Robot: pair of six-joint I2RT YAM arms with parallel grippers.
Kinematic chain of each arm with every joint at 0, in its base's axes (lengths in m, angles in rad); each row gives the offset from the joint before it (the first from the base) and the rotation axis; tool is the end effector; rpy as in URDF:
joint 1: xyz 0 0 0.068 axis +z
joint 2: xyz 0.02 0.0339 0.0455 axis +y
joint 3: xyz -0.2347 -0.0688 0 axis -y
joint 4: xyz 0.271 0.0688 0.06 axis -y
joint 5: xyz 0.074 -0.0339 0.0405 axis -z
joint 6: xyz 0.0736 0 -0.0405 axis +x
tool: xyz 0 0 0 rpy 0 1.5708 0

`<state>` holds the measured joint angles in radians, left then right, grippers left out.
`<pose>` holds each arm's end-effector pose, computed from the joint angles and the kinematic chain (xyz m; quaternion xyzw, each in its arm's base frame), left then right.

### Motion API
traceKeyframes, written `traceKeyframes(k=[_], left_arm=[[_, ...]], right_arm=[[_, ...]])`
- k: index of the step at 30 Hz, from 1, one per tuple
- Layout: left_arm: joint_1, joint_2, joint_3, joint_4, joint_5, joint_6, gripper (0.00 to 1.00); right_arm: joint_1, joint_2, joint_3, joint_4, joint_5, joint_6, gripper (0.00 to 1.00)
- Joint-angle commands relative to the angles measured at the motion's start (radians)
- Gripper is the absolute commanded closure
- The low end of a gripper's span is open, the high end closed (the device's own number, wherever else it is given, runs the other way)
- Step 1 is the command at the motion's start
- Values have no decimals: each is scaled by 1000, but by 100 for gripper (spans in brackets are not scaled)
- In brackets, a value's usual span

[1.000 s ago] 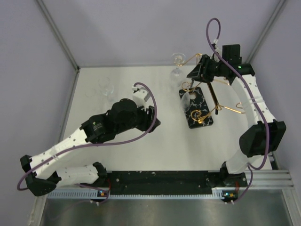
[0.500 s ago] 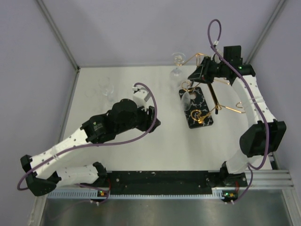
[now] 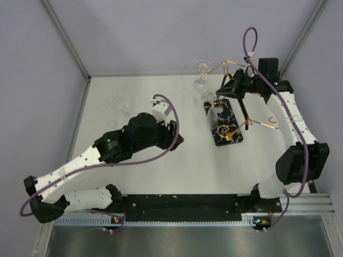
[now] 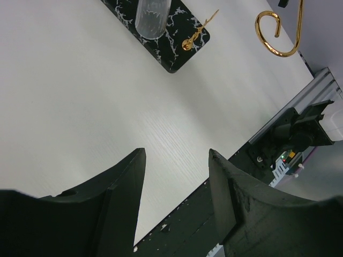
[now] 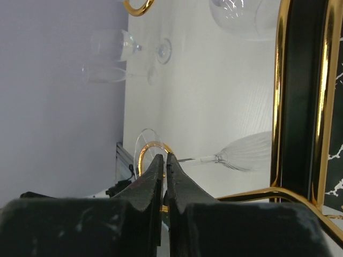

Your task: Take the wine glass off the wine glass rack

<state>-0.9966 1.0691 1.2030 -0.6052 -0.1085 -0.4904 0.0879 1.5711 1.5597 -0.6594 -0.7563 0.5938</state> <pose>0.1690 -0.2466 0.3481 0.1858 0.8314 -0.3191 0.4153 0.3857 0.0847 0.3258 0.0539 0.8504 0.4485 0.2698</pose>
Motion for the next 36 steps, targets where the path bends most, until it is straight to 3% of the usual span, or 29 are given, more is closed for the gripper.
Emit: traceKeyframes(k=[1,5,23,36], left_arm=[[3,-8,-8,50,6,-10,44],[3,-8,-13,51,1,-13,44],[1,-5,-22,55,0,-17,45],[1,-1,-19,64,16,-27,45]], right_arm=[[-14,-77,-67,111,-38,58,100],[-27,-117,-144,228,-58,148,100],[-33,-206,-271,471,-147,366,100],[-37,-287,-352,472,-149,359,100]])
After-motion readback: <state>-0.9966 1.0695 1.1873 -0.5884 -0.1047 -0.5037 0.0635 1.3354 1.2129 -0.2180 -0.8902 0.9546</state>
